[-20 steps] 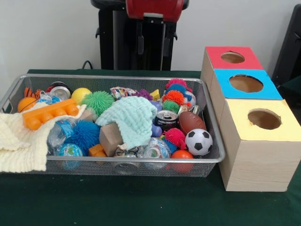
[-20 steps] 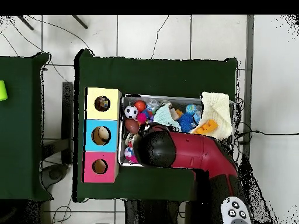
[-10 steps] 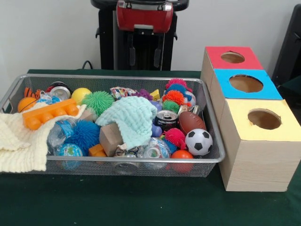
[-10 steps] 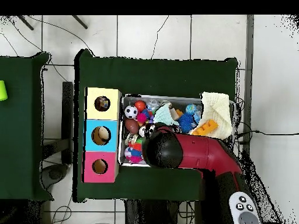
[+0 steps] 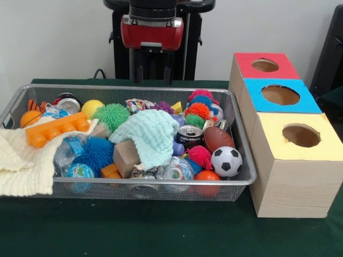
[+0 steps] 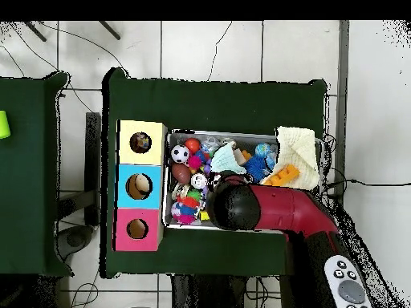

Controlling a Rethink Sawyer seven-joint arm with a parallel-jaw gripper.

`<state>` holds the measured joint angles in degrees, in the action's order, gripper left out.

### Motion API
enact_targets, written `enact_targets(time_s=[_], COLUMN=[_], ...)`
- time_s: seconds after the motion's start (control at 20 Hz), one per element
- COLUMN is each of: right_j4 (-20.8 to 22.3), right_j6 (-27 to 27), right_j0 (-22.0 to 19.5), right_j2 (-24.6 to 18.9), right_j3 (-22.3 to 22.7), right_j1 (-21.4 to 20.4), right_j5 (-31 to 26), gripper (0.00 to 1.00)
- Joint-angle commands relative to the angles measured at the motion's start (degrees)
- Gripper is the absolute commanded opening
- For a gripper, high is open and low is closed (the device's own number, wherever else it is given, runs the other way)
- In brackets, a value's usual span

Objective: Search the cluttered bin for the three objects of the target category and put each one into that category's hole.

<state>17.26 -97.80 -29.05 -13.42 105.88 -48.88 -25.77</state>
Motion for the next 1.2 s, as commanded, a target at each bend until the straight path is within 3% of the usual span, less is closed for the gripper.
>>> enact_targets(time_s=[0.05,0.55,1.2], right_j4=[4.98,6.92,11.04], right_j6=[4.38,2.82,-2.28], right_j0=[-2.85,-3.5,-0.02], right_j2=[-5.78,-6.76,-2.45], right_j3=[3.87,3.58,4.58], right_j1=[2.49,2.55,4.69], right_j5=[2.19,1.8,7.88], gripper=[1.0,1.0,1.0])
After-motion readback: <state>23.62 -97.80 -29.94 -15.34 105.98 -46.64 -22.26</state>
